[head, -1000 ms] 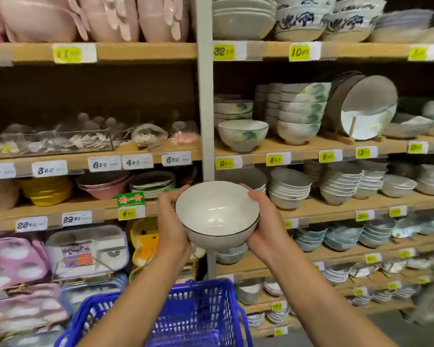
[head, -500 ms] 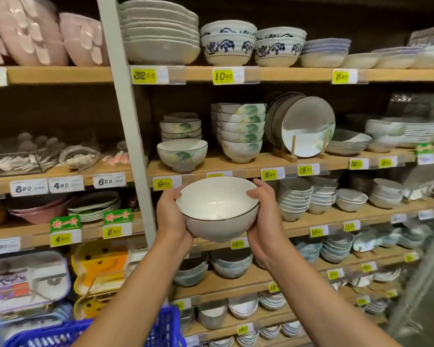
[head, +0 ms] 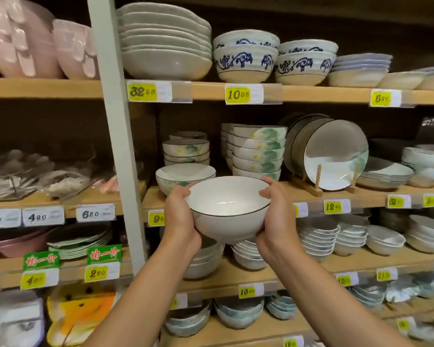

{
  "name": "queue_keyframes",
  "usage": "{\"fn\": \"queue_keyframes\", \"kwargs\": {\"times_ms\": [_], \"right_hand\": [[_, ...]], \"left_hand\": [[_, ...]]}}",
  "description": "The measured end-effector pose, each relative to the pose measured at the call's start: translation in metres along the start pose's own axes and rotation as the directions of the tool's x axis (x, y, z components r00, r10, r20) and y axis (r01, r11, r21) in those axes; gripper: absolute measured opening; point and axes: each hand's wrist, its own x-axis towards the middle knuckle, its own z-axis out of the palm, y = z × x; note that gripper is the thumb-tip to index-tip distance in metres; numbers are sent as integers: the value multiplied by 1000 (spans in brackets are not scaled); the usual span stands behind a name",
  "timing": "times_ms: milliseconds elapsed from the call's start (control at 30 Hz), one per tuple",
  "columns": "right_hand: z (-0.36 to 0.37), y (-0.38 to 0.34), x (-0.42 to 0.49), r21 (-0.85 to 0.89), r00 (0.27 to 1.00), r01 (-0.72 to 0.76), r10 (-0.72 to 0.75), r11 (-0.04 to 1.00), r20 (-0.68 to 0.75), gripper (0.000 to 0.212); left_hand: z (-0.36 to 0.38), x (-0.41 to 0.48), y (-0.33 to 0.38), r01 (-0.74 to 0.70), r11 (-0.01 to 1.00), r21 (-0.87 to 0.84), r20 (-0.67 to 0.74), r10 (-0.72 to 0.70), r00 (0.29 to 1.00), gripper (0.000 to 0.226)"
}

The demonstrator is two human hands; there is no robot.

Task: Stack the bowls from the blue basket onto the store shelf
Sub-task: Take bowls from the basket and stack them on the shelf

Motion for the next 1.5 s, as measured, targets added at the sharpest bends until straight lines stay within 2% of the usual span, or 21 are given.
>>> {"fn": "queue_keyframes", "kwargs": {"times_ms": [233,333,400,500,567,667,767,833,933,1033,1133,1200,1233,1300,1400,1433,1500], "right_hand": [[27,-12,41,40,999,33,-33,999,20,34],[34,-16,57,73,999,27,-30,997,43,34],[39,-20,69,101,997,-8,0,995,71,34],[46,-23,86,136,988,-114,97,984,123,35],[54,-24,93,144,981,-154,135,977,137,34],[70,-19,98,137,993,-93,81,986,88,27],[76,-10,94,110,990,-3,-13,994,142,31],[72,-5,95,124,968,1,-32,992,250,34],[65,-8,111,99,936,-40,3,994,352,27],[71,-20,133,35,880,-139,107,990,463,26],[79,-28,151,15,749,-379,297,925,592,43],[81,-30,158,-4,697,-436,340,900,632,30],[83,-30,160,9,695,-446,340,895,634,26],[86,-25,164,57,721,-458,333,887,608,27],[93,-17,161,120,823,-394,291,911,488,15],[95,-14,158,123,871,-325,245,938,426,12],[101,-9,149,119,946,-149,106,982,306,13]], "left_hand": [[16,45,14,-114,992,56,70,110,991,32],[21,53,16,-191,976,103,105,181,978,41],[22,57,14,-237,964,120,100,226,969,48],[24,62,13,-313,942,121,65,307,950,44],[27,63,12,-378,919,112,15,379,925,58],[33,59,2,-481,858,179,-18,491,871,85],[40,64,6,-451,872,189,-104,474,874,81],[41,76,22,-410,904,119,-211,426,880,61],[42,87,43,-375,927,26,-262,368,892,39],[40,95,54,-327,945,-3,-189,320,928,30],[39,100,59,-255,967,11,-70,255,964,34],[41,101,59,-229,973,33,-32,230,973,32],[42,101,58,-226,973,33,-28,227,973,29],[47,99,58,-243,970,-9,-57,242,969,26],[46,92,40,-422,907,8,-137,419,898,25],[46,87,29,-473,880,50,-124,476,871,34],[49,78,11,-500,859,115,-78,509,857,70]]}}
